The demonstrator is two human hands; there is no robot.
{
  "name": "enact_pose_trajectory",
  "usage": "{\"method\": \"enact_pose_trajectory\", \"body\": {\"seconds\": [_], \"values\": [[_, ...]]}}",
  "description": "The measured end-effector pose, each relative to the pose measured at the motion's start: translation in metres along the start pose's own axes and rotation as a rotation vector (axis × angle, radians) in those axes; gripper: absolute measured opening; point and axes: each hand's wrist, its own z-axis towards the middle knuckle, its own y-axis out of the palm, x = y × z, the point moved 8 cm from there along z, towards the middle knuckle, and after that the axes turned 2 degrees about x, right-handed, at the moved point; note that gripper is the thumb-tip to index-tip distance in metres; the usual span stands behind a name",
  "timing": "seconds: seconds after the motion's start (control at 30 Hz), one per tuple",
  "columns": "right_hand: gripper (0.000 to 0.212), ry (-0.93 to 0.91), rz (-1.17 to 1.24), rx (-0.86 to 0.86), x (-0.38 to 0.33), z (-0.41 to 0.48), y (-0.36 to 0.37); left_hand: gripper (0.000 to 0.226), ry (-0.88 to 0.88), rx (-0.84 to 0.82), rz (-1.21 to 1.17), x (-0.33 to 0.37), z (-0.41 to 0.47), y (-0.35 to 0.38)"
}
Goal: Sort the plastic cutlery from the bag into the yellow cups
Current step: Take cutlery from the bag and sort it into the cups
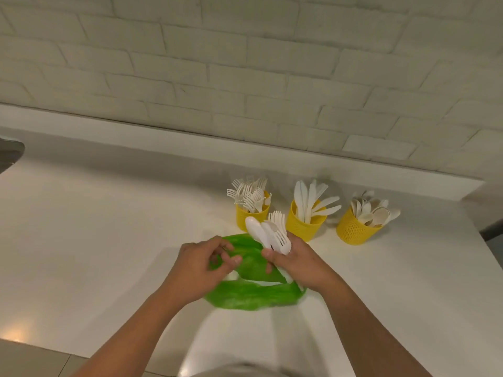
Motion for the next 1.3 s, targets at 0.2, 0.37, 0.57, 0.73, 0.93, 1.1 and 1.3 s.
{"method": "enact_pose_trajectory", "body": {"seconds": [0.2, 0.37, 0.57, 0.73, 0.93, 1.1, 1.3], "values": [[0.014, -0.095, 0.351, 0.117, -0.03, 0.006, -0.006, 0.043, 0.05, 0.124, -0.373, 0.075, 0.039, -0.015], [0.016, -0.105, 0.371, 0.162, -0.044, 0.016, -0.009, 0.036, 0.131, 0.031, -0.345, 0.118, 0.075, -0.004], [0.014, -0.052, 0.624, 0.188, -0.049, 0.016, -0.024, 0.064, -0.046, -0.071, -0.725, 0.101, 0.093, 0.019], [0.016, -0.126, 0.91, 0.265, -0.06, 0.016, -0.044, 0.046, -0.227, -0.351, -0.502, 0.033, 0.034, 0.096], [0.015, -0.106, 1.082, 0.438, -0.072, 0.008, -0.061, 0.044, -0.156, -0.354, -0.204, 0.02, 0.004, 0.114], [0.025, -0.187, 1.03, 0.469, -0.095, 0.002, -0.036, 0.056, -0.579, -0.039, -1.211, 0.06, 0.029, 0.084], [0.021, -0.125, 0.655, 0.568, -0.078, 0.001, 0.007, 0.05, -0.672, -0.016, -1.526, 0.092, 0.042, 0.07]]}}
